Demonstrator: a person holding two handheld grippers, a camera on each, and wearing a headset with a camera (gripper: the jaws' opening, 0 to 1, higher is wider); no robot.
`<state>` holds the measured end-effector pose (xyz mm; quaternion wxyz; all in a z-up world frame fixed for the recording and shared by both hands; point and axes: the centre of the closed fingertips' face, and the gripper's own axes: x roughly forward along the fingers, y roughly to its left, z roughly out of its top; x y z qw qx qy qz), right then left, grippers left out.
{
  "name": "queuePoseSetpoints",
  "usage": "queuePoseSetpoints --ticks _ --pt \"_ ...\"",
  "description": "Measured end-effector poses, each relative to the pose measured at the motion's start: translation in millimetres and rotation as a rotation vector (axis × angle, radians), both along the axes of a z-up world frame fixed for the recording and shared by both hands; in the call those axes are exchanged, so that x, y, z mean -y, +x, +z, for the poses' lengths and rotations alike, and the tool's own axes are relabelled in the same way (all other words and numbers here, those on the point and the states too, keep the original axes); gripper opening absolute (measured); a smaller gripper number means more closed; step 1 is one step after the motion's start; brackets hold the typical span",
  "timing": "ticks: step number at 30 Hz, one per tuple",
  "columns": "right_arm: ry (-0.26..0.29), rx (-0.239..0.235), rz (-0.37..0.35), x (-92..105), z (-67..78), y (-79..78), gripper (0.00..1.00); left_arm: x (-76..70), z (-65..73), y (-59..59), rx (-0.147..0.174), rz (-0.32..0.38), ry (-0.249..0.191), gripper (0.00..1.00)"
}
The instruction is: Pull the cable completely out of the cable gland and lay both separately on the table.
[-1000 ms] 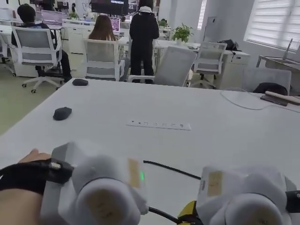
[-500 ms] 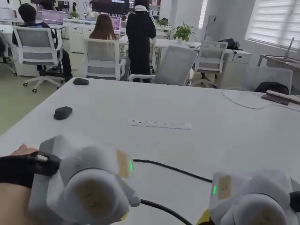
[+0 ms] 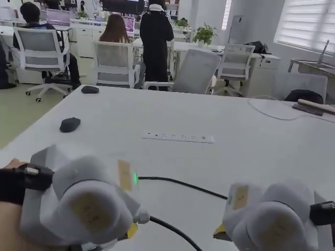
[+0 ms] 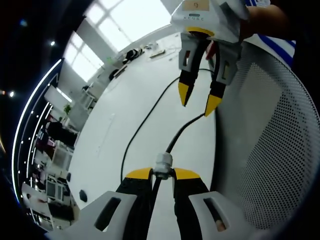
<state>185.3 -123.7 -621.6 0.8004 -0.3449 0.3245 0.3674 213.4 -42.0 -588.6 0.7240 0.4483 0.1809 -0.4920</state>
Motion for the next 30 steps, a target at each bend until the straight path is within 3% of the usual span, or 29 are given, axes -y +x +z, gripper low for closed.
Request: queuePoseSetpoints --ticks 2,4,5,10,15,30 --pt "0.011 0.026 0.047 -15.4 2.4 7.2 0.25 0.7 -0.3 -0.3 0.007 -0.003 -0.009 0.16" --pt "0.007 0.001 0.116 -33.5 -1.7 10.5 0.25 1.1 -0.5 -1.0 0.015 -0.007 -0.012 0.16" --pt "0.004 0.02 0.13 -40.9 0.1 18.6 0.25 1.4 -0.2 -1.5 0.019 -0.012 -0.012 0.16" --pt "-0.015 0.026 0.187 -59.5 2.2 30.8 0.24 2.2 3.6 -4.3 0.027 -0.02 -0.032 0.16" --pt "-0.019 -0.003 0.232 -59.2 -2.0 26.9 0.03 1.6 4.6 -4.8 0.029 -0.011 -0.041 0.16" --pt "-0.053 -0.007 0.175 -24.3 -7.5 25.5 0.02 -8.0 5.7 1.2 0.03 0.019 -0.045 0.16"
